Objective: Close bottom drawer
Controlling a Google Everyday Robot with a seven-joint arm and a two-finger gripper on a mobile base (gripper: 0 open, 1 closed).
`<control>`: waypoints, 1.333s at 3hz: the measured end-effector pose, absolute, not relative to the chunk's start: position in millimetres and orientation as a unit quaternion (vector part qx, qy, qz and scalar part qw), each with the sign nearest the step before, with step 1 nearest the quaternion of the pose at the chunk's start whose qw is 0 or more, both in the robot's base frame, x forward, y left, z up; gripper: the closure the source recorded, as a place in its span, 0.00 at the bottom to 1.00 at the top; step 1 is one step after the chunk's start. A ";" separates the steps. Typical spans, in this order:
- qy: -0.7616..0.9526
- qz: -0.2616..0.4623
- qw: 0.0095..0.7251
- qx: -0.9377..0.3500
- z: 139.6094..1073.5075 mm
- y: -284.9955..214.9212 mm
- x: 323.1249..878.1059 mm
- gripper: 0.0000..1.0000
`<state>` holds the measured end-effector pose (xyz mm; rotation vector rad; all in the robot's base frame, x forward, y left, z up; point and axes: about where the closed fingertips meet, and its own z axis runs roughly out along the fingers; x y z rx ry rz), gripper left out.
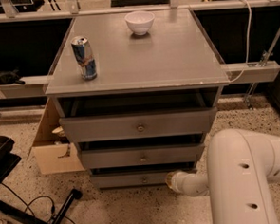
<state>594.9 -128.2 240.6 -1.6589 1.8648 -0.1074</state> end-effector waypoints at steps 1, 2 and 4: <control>0.689 -0.117 0.341 -0.629 322.5 -138.1 616.0 1.00; 0.666 -0.181 0.377 -0.618 407.5 -117.1 625.2 1.00; 0.725 -0.231 0.448 -0.469 523.8 -161.6 531.5 1.00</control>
Offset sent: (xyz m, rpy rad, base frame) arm -0.2837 -0.0626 0.1870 -0.2807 0.0152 -0.2733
